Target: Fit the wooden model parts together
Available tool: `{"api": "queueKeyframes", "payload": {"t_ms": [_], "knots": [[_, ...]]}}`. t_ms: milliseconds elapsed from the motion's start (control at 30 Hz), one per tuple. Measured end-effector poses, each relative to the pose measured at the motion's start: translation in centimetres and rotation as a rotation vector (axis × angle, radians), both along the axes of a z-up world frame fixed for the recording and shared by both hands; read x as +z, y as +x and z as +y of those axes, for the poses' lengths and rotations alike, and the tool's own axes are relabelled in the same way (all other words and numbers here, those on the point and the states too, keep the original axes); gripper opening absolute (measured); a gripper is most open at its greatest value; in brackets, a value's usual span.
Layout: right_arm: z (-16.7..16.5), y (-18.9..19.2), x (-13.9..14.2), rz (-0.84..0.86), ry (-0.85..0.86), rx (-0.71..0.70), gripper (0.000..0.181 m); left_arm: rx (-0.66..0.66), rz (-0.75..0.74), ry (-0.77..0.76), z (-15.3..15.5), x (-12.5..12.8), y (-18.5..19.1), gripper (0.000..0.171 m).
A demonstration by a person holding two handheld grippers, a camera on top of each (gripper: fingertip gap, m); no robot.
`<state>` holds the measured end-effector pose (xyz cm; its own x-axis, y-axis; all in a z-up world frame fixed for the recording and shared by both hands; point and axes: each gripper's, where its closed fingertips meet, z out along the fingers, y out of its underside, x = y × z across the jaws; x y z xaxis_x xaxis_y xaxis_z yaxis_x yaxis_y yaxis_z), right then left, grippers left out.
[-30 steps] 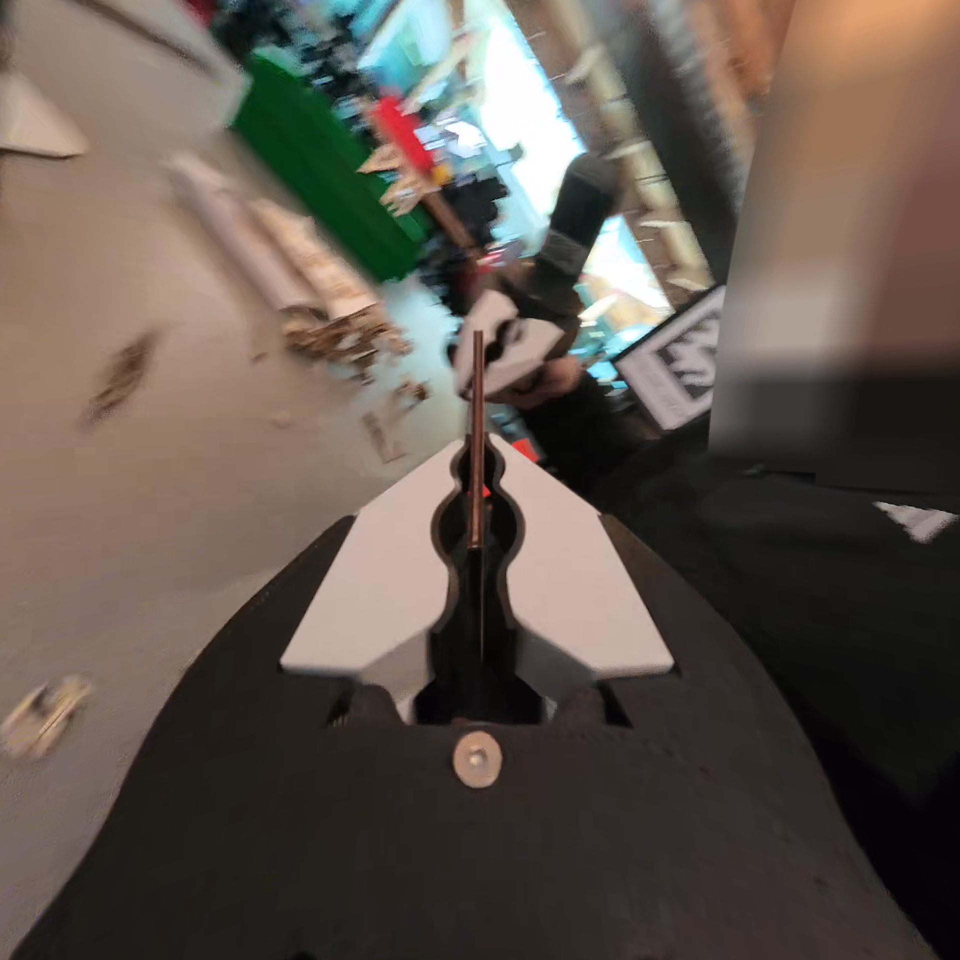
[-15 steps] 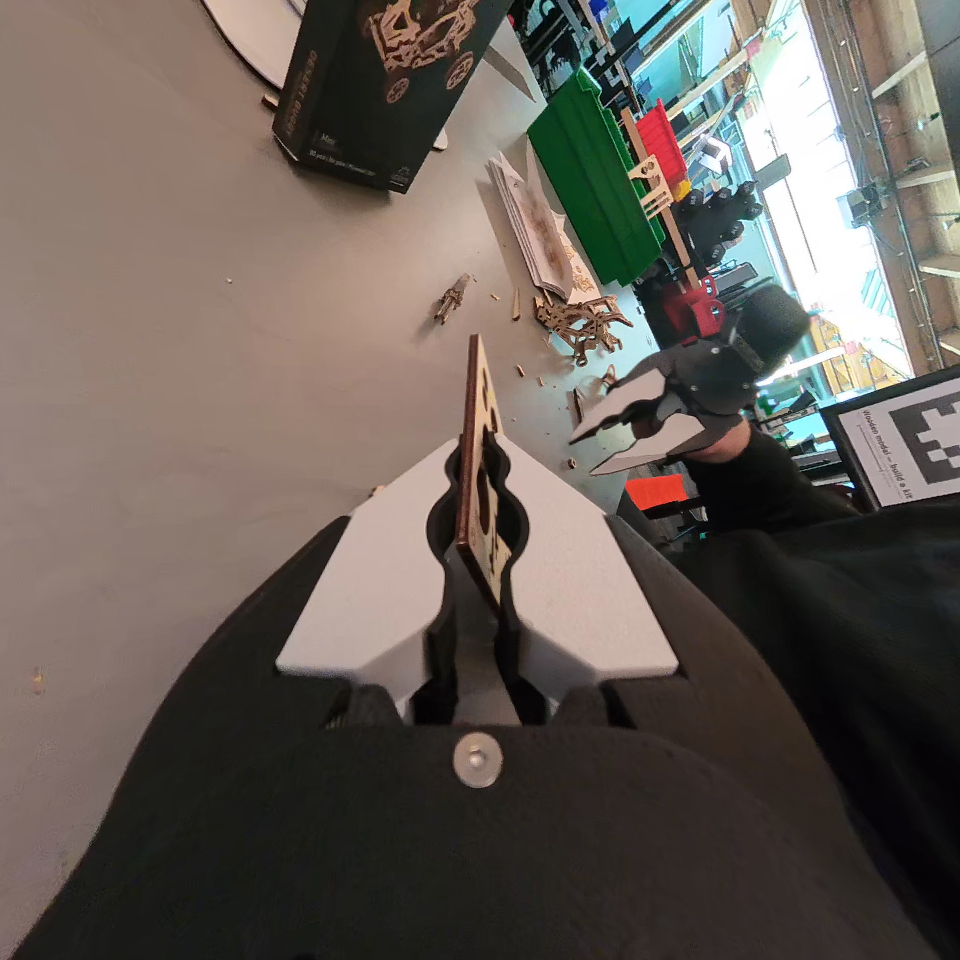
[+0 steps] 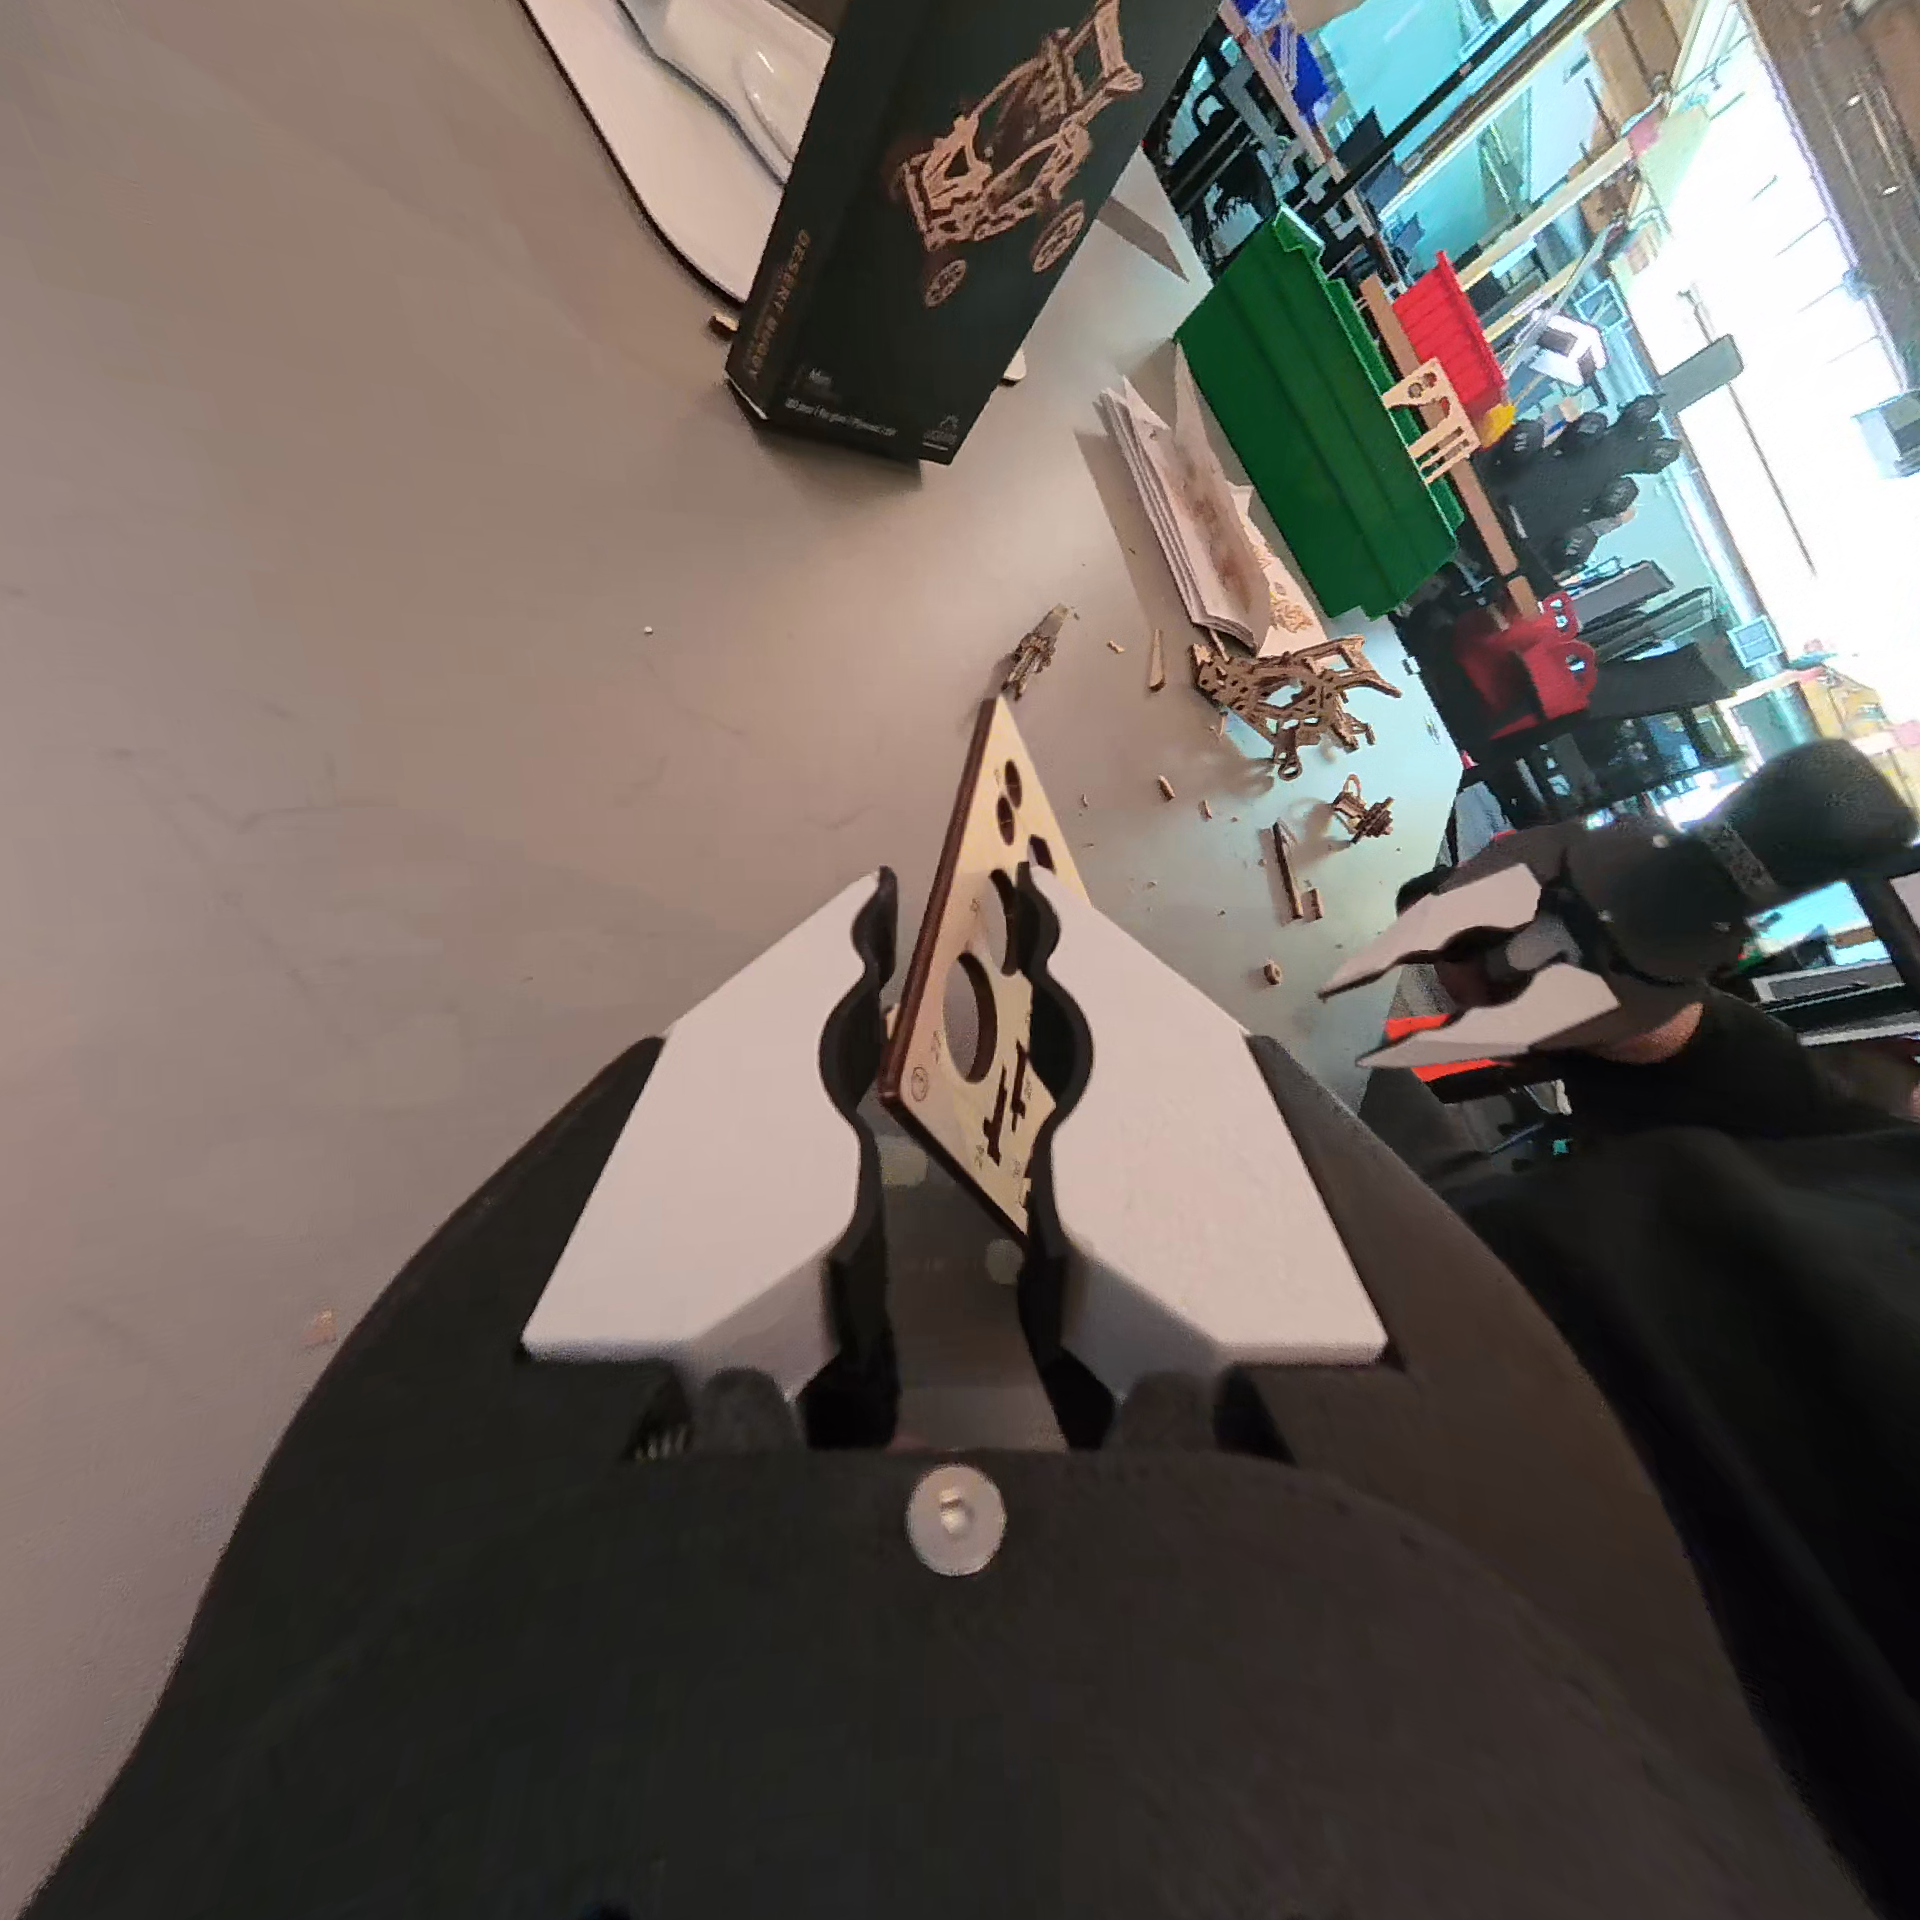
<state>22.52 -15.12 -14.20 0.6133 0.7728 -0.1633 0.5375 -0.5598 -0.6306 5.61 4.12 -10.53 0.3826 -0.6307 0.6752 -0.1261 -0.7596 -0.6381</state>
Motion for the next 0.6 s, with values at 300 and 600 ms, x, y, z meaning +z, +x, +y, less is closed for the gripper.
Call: {"api": "queueKeyframes", "payload": {"t_ms": [300,600], "knots": [[-0.6,-2.1,-1.7,-0.073,0.039,0.031,0.034,0.039,0.061,0.031,0.6,-0.8,-0.6,0.043],[-0.4,-2.4,-0.8,-0.034,0.096,0.008,0.010,0.069,0.097,0.160,0.7,1.5,-0.2,0.049]]}}
